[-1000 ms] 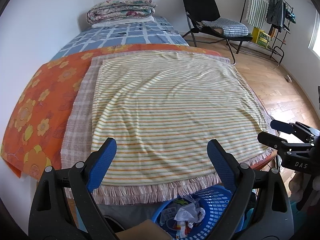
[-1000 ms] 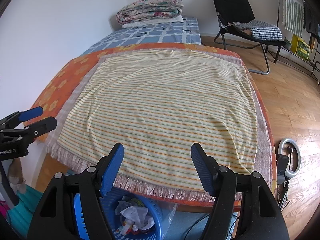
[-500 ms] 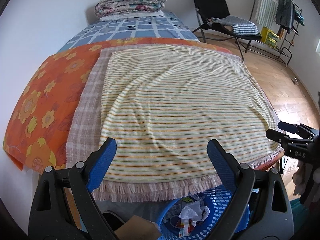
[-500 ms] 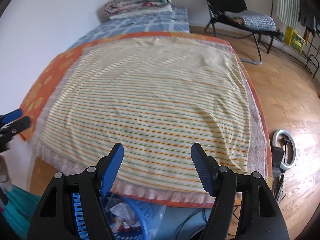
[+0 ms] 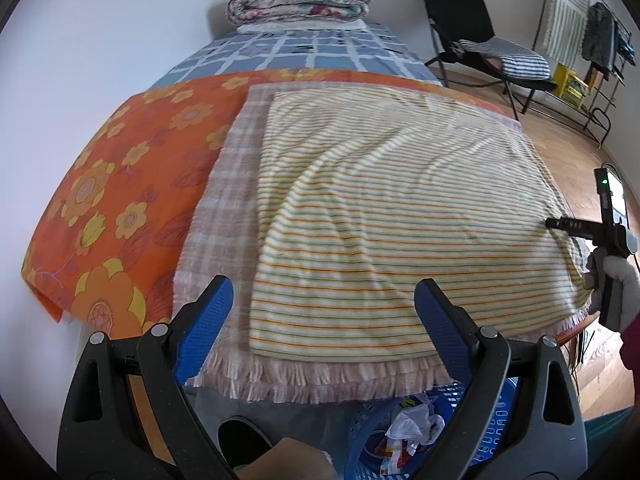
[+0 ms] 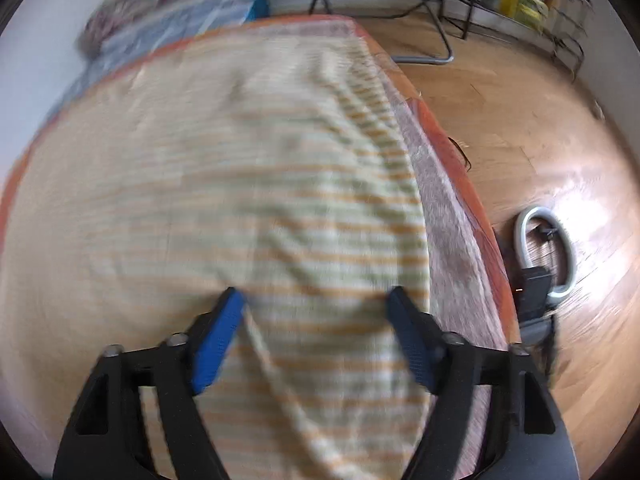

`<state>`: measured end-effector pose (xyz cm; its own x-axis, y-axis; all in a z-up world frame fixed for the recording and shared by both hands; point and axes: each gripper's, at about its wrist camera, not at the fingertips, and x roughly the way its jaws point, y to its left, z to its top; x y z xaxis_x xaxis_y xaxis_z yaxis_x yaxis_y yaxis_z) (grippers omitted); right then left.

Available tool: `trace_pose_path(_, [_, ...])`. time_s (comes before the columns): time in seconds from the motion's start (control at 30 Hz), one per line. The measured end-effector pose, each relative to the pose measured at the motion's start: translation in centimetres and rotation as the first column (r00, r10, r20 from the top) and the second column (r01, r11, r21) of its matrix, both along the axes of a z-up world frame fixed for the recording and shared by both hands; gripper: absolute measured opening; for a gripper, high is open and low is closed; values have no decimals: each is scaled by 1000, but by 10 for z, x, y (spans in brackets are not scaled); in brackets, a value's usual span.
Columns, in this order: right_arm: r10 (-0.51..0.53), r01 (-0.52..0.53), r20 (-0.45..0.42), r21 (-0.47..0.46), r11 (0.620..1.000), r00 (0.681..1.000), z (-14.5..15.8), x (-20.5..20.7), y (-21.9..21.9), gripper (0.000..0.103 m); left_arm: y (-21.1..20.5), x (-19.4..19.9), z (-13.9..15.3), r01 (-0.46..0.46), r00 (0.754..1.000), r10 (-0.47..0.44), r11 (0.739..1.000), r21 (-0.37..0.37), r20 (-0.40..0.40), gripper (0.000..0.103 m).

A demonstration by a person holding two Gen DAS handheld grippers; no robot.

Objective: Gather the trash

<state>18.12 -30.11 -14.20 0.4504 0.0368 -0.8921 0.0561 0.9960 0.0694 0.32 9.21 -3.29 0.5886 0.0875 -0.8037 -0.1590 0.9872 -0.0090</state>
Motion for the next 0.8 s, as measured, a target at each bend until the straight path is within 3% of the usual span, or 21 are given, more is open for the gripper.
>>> trace_pose_path(0.1, [-12, 12, 31, -5, 1000, 999, -2, 7, 2, 88, 7, 0, -4, -13, 1000, 13, 1000, 3, -8, 94])
trace_pose_path(0.17, [10, -9, 47, -19, 1000, 999, -6, 7, 8, 101, 10, 1, -6, -18, 1000, 18, 1000, 1, -12, 94])
trace_pose_path(0.2, [19, -18, 52, -29, 999, 998, -8, 8, 11, 103, 11, 1, -7, -20, 1000, 20, 1000, 2, -16, 94])
trace_pose_path(0.37, [-5, 8, 93, -29, 1000, 996, -10, 9, 11, 103, 16, 0, -10, -28, 999, 28, 1000, -1, -24, 94])
trace_pose_path(0.47, [-14, 20, 187, -30, 999, 982, -14, -6, 11, 103, 20, -1, -12, -32, 999, 32, 999, 0, -28, 94])
trace_pose_path(0.7, [-13, 19, 190, -30, 999, 982, -13, -6, 12, 103, 45, 0, -26, -27, 998, 30, 998, 49, -59, 94])
trace_pose_path(0.8, [-13, 19, 190, -30, 999, 982, -13, -5, 11, 103, 74, 7, -40, -65, 992, 67, 998, 24, -109, 94])
